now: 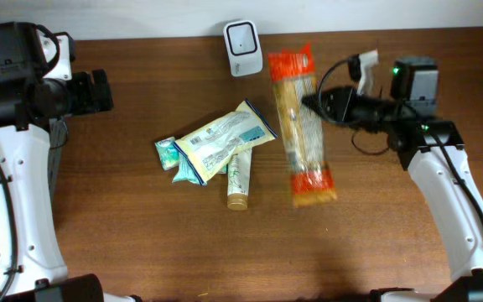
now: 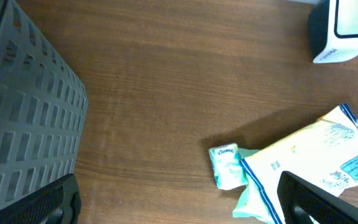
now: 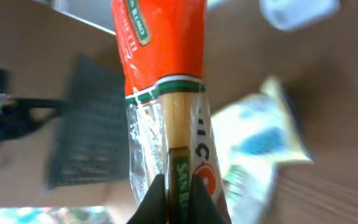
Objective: Scan the item barcode
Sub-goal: 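Lift the snack bag with the right gripper up to the scanner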
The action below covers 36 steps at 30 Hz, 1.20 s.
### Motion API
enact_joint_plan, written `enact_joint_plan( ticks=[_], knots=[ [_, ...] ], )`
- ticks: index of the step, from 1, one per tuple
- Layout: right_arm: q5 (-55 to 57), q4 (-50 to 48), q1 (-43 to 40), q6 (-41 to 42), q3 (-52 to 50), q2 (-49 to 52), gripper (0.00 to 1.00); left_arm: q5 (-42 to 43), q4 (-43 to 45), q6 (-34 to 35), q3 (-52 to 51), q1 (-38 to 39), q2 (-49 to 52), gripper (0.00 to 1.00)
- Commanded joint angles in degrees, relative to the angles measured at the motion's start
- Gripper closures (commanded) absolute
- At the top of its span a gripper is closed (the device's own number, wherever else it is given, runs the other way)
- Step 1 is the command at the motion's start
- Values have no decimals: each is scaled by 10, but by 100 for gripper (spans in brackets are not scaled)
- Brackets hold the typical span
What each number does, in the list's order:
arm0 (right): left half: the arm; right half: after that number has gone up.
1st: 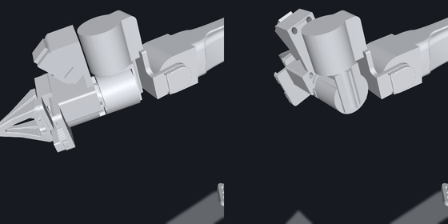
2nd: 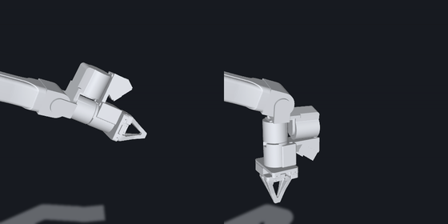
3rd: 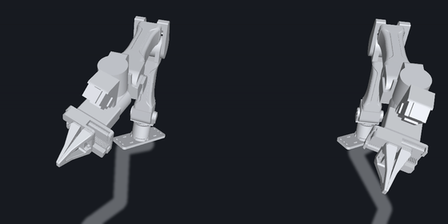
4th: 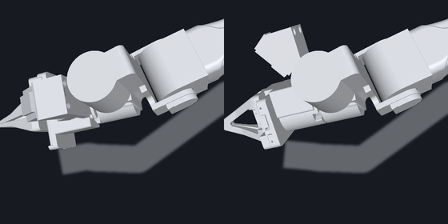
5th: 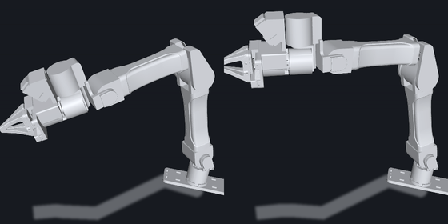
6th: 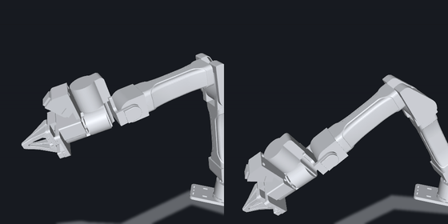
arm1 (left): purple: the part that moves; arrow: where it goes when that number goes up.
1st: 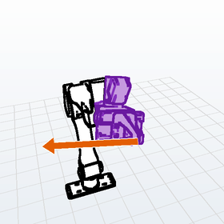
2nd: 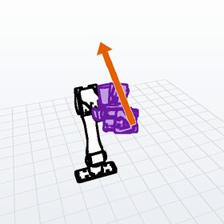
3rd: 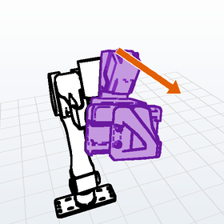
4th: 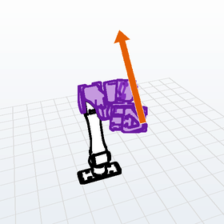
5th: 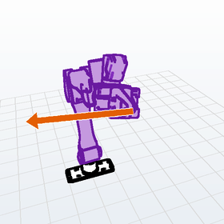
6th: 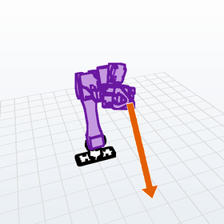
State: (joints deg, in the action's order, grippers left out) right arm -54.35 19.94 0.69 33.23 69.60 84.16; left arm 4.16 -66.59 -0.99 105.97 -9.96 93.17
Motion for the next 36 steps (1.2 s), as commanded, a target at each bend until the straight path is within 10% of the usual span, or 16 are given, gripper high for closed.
enact_joint_plan(
  ticks=[1,6,9,16,24,28,36],
  knots=[
    [-126,-201,4,268,21,-21,96,6,0,2,4,-3,-2,1],
    [-118,-496,-28,499,21,-21,96,6,0,1,4,-3,-2,1],
    [-118,-515,-45,505,21,-21,96,6,0,2,4,-3,-2,1],
    [-40,-226,25,161,21,-19,96,6,0,2,4,-3,-2,1],
    [511,56,262,-200,83,15,96,6,0,2,4,-3,-2,1],
    [720,-82,344,-360,87,70,96,6,0,2,4,-3,-2,1],
    [773,-556,348,-884,87,271,96,6,0,2,4,-3,-2,1]
  ],
)
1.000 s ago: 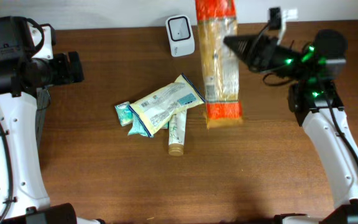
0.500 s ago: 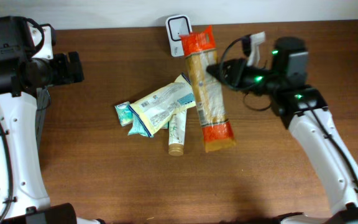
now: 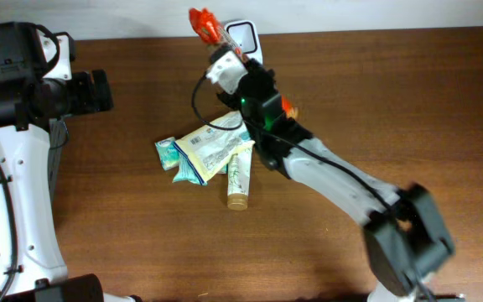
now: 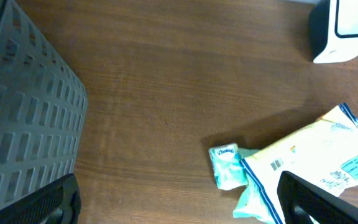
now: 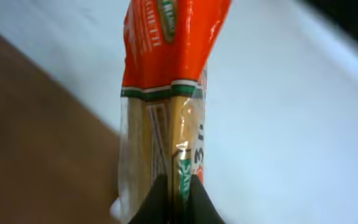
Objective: Scan the item barcode
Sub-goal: 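Lift the snack bag with the right gripper up to the scanner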
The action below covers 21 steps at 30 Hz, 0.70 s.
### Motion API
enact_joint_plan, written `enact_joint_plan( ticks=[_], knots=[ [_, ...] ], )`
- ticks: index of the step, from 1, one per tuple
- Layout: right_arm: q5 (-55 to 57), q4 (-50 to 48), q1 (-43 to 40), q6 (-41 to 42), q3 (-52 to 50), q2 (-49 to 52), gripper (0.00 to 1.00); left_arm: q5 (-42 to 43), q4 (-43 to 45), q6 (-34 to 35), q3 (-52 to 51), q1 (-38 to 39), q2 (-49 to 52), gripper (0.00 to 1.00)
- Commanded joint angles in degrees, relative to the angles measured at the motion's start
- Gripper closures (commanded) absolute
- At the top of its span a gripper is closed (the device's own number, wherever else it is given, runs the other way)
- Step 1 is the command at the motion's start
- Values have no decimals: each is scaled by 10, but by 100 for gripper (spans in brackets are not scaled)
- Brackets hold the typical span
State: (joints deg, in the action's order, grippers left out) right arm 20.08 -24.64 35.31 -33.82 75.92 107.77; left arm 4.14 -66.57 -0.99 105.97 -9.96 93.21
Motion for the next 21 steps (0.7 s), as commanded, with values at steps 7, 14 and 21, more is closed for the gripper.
enact_joint_plan(
  ticks=[7,14,21],
  knots=[
    [-79,-339,-49,-279,129,201,96,6,0,2,4,-3,-2,1],
    [-183,-188,-91,-289,330,286,96,6,0,2,4,-3,-2,1],
    [-252,-193,-103,-290,330,287,96,6,0,2,4,-3,-2,1]
  ],
)
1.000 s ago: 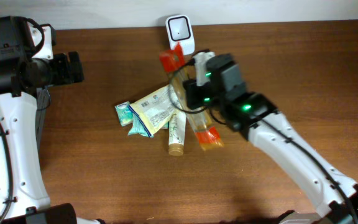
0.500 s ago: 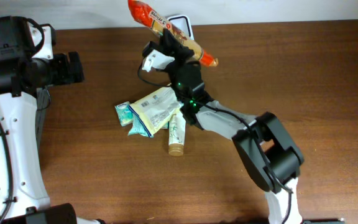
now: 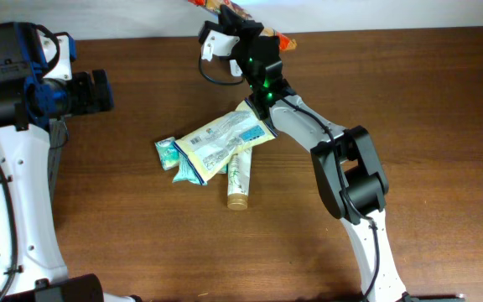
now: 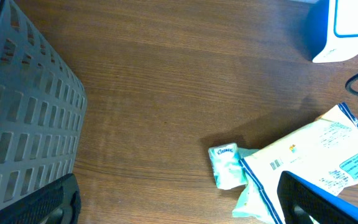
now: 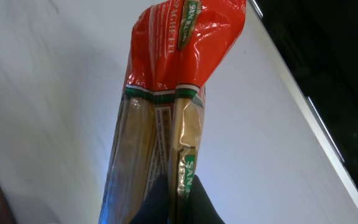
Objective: Scan the item barcode
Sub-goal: 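Lift the snack bag with the right gripper up to the scanner, then lower the snack bag at the table's right side and release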
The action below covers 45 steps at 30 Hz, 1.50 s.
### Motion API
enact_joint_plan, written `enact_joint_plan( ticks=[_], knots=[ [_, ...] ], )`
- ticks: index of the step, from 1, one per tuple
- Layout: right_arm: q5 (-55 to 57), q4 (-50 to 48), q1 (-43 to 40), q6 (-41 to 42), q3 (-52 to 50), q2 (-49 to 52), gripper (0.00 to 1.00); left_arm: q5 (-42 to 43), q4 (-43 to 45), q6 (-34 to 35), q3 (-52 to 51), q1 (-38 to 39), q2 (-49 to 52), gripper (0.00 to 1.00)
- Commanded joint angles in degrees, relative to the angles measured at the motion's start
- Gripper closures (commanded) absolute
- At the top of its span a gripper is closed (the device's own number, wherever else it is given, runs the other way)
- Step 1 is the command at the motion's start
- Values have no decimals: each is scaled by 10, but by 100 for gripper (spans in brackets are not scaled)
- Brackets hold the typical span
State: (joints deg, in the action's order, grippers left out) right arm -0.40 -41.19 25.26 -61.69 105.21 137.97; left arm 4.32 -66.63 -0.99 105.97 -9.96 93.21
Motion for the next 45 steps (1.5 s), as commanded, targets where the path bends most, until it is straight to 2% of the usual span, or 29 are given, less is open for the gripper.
enact_joint_plan(
  ticks=[1,8,14,18,23,26,29,31,35,41,42,43,44,45],
  knots=[
    [-50,-34,-2,-11,37,-15,96,4,1,2,4,-3,-2,1],
    [-44,-31,-2,-21,37,-24,96,4,1,2,4,-3,-2,1],
    [42,72,-2,128,37,-123,96,4,1,2,4,-3,-2,1],
    [77,274,-2,278,37,-233,96,4,1,2,4,-3,-2,1],
    [9,679,-54,538,37,-408,96,4,1,2,4,-3,-2,1],
    [-78,895,-128,611,37,-457,96,4,1,1,4,-3,-2,1],
    [-129,1062,-206,622,22,-442,96,4,1,2,4,-3,-2,1],
    [-127,1086,-248,620,-14,-419,96,4,1,1,4,-3,-2,1],
    [-129,1064,-315,620,-63,-345,96,4,1,2,4,-3,-2,1],
    [-131,1039,-335,611,-64,-251,96,4,1,2,4,-3,-2,1],
    [-132,1038,-336,611,-64,-251,86,4,1,2,4,-3,-2,1],
    [-148,1035,-336,611,-59,-254,54,4,1,2,4,-3,-2,1],
    [-174,1030,-336,611,-59,-256,48,4,1,1,4,-3,-2,1],
    [-201,1026,-334,611,-59,-256,48,4,1,2,4,-3,-2,1]
  ],
)
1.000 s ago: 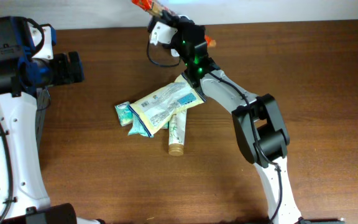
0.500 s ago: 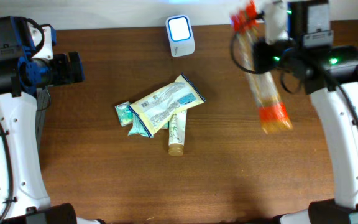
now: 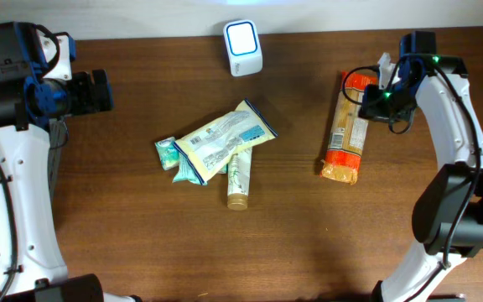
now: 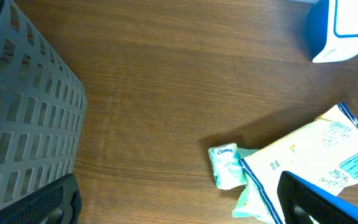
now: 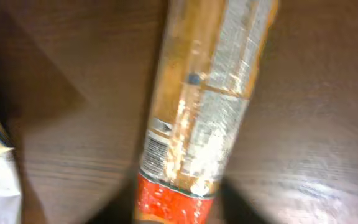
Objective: Scan the item barcode
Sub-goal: 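Lower the snack bag at the table's right side and release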
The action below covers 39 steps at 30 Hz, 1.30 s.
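The spaghetti packet [image 3: 345, 126], clear with red ends, lies flat on the wooden table at the right. In the right wrist view the packet [image 5: 204, 106] fills the middle, blurred, with a barcode patch near its red end. My right gripper [image 3: 369, 95] is at the packet's far red end. The right gripper [image 5: 179, 208] is open, a dark finger on either side of that end. The white scanner [image 3: 243, 36] stands at the back edge with its face lit bluish, and the scanner [image 4: 344, 31] also shows top right. My left gripper [image 3: 101, 91] hangs open at the far left, holding nothing.
A pile sits mid-table: a yellow-white pouch [image 3: 225, 137], a small tissue pack [image 3: 167, 153] and a tube [image 3: 238, 180]. A grey slotted basket [image 4: 23, 112] stands at the left, beside my left gripper [image 4: 179, 205].
The right gripper held the spaghetti packet up at the back of the table by the scanner. Now the packet lies on the table at the right and the gripper is open at its end.
The right gripper was shut on the packet above the table right of the scanner. Then it held the packet in front of the scanner, and the scanner's side showed blue. Now the packet rests at the right, let go. The left arm has stayed still.
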### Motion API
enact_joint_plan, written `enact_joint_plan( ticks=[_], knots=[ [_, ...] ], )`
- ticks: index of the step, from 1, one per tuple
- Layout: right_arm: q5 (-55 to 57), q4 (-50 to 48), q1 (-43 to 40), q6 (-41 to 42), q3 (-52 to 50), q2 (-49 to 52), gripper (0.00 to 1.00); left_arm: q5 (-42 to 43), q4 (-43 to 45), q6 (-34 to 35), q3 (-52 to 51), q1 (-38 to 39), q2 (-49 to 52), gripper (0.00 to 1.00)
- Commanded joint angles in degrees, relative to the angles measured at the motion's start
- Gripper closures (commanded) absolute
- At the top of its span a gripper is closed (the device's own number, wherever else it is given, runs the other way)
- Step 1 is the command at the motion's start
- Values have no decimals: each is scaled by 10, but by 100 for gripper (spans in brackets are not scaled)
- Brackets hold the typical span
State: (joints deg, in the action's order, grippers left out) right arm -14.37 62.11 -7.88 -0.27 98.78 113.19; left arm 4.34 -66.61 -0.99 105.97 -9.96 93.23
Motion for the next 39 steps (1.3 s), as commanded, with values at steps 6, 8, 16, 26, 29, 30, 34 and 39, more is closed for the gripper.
enact_joint_plan(
  ticks=[6,8,16,26,29,30,34,39],
  knots=[
    [21,-99,33,116,-16,23,42,4,1,2,4,-3,-3,1],
    [25,-132,34,115,-19,43,41,4,1,2,4,-3,-3,1],
    [83,-176,38,110,-19,117,30,4,1,2,4,-3,-3,1],
    [245,-11,33,110,-21,152,30,4,1,2,4,-3,-3,1],
    [245,26,23,110,-20,150,30,4,1,2,4,-3,-3,1],
    [244,38,21,110,-17,148,30,4,1,1,4,-3,-3,1],
    [174,133,24,93,81,134,30,4,1,2,4,-3,-3,1],
    [-94,175,80,36,280,130,23,4,1,2,4,-3,-3,1]
  ],
)
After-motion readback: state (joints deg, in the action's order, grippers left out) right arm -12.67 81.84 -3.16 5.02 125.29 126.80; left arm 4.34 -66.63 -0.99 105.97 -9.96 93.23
